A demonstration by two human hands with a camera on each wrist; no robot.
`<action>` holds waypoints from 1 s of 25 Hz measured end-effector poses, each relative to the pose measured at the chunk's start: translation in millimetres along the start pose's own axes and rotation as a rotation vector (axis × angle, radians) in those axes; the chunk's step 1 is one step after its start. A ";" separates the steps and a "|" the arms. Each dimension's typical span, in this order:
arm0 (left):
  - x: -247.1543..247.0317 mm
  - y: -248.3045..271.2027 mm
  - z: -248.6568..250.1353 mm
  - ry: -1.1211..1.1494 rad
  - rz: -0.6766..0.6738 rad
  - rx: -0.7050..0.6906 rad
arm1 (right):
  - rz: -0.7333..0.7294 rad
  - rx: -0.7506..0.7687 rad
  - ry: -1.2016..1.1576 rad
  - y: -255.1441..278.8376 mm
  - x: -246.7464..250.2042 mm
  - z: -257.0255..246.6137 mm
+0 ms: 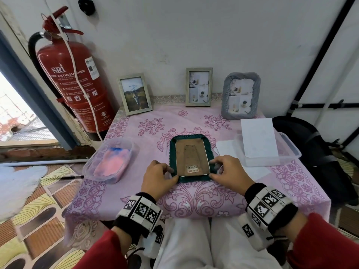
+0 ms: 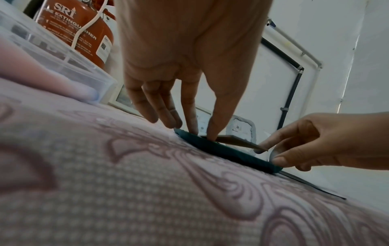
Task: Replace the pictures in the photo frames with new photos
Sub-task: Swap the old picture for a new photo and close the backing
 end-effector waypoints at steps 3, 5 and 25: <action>-2.5 1.2 1.2 0.042 0.068 0.031 | 0.022 -0.035 -0.067 1.6 -0.2 1.1; -5.2 2.6 0.8 0.121 0.116 0.055 | 0.040 -0.037 -0.107 2.8 -1.2 0.5; -15.3 11.3 7.6 0.266 0.203 -0.084 | 0.114 -0.016 -0.289 5.2 -5.5 7.2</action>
Point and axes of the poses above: each hand's wrist, its own y-axis away from the middle knuckle, its own x-axis out of the back of the hand, z = x × y, the point moved 4 cm from there along -y, towards the middle knuckle, and after that the axes turned 14 degrees about -x, right-handed, at the moved point
